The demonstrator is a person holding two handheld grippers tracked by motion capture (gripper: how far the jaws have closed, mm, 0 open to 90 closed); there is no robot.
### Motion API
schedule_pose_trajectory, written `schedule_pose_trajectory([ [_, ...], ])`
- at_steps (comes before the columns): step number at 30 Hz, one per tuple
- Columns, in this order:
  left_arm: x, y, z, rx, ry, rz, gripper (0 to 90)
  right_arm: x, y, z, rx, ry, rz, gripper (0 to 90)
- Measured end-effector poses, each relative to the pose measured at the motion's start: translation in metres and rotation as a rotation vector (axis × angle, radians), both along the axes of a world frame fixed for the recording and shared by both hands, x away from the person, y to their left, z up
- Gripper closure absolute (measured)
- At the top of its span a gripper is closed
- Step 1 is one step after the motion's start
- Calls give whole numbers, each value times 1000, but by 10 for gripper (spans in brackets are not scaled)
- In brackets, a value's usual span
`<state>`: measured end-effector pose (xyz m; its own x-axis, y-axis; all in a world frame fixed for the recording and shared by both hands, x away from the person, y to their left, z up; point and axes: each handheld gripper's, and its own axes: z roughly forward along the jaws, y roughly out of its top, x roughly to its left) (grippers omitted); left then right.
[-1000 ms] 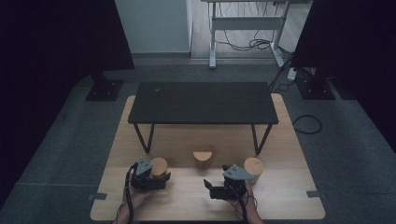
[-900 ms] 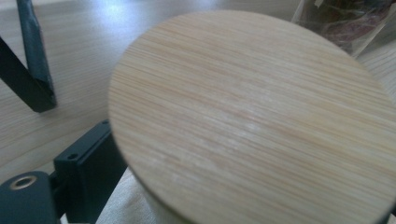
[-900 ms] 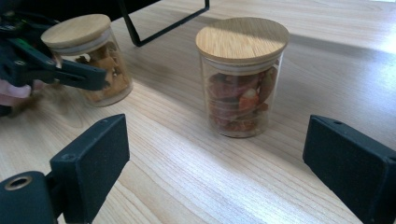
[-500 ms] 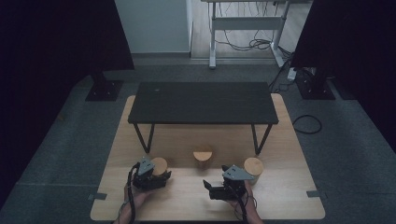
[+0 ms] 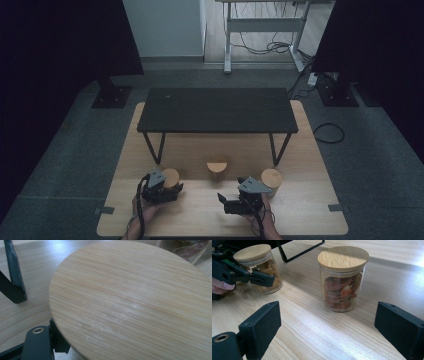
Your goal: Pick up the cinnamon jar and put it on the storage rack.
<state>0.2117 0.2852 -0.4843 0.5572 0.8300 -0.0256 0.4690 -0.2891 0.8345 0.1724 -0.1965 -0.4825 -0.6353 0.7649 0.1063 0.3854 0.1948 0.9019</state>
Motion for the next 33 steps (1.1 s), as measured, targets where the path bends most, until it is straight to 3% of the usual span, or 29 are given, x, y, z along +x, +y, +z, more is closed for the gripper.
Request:
schedule_pose_trajectory([
  [10,-4,5,5,-16,-11,6,245,-1,4,0,-29,-6,8,65],
  [23,-9,7,15,-5,-23,-1,246,-1,4,0,-29,-6,6,64],
  [33,-16,10,26,-19,-33,-5,246,0,5,0,-41,-4,5,64],
])
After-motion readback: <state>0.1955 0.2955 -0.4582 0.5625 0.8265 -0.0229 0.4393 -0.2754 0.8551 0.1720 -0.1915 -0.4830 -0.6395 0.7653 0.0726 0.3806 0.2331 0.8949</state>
